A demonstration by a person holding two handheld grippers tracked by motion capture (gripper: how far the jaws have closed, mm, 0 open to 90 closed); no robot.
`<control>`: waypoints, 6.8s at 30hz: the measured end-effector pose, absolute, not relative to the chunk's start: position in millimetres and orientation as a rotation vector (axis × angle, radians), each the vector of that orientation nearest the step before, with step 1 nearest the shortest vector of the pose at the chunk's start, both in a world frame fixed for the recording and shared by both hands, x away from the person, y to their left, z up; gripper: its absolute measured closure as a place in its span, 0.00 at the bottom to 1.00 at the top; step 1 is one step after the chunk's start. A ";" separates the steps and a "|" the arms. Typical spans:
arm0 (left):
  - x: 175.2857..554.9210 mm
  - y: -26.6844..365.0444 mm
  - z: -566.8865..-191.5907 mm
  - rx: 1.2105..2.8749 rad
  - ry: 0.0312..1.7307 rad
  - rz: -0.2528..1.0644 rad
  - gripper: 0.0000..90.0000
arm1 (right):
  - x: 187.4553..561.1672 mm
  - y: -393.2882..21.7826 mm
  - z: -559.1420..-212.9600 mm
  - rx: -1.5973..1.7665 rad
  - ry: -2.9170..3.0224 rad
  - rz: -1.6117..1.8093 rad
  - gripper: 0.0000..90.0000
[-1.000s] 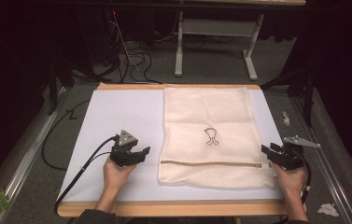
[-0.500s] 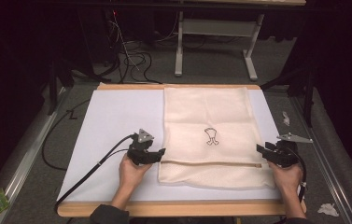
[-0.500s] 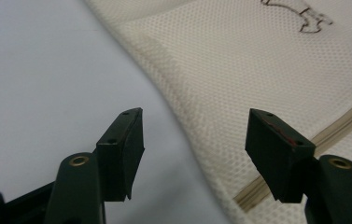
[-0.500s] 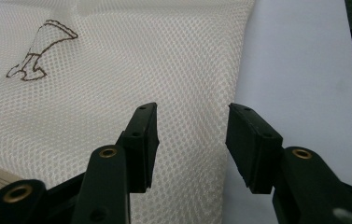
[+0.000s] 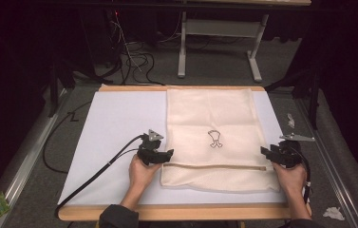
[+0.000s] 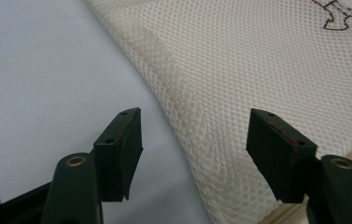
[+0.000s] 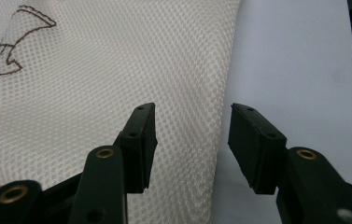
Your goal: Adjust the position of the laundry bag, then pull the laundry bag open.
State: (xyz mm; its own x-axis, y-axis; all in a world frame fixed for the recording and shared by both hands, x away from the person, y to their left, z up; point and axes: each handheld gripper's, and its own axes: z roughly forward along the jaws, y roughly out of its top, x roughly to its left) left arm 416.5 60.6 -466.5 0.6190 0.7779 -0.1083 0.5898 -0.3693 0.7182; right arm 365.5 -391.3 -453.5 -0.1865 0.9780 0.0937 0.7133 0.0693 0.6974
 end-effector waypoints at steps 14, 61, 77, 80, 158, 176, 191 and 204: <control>423.7 49.5 -474.4 2.101 1.105 0.296 0.48 | 373.5 -391.5 -461.4 1.738 2.010 0.855 0.65; 429.2 70.3 -449.9 2.053 1.017 0.324 0.94 | 371.1 -382.1 -455.8 1.599 2.082 0.958 0.98; 429.3 85.2 -446.3 2.030 1.038 0.332 0.94 | 371.9 -371.7 -452.7 1.579 2.096 0.998 0.98; 429.3 87.2 -445.7 2.025 1.039 0.336 0.94 | 372.7 -370.1 -452.7 1.574 2.101 1.000 0.98; 416.5 172.3 -463.0 2.011 1.195 0.431 0.90 | 387.5 -287.2 -458.8 1.432 2.217 1.080 0.95; 404.9 176.9 -468.0 1.975 1.207 0.509 0.60 | 376.3 -297.9 -463.0 1.457 2.091 1.139 0.64; 368.6 154.3 -462.6 1.958 1.046 0.538 0.56 | 358.2 -305.0 -466.0 1.467 2.040 1.209 0.53; 356.0 114.7 -469.3 2.003 0.940 0.501 0.53 | 353.9 -293.4 -477.5 1.485 2.119 1.181 0.51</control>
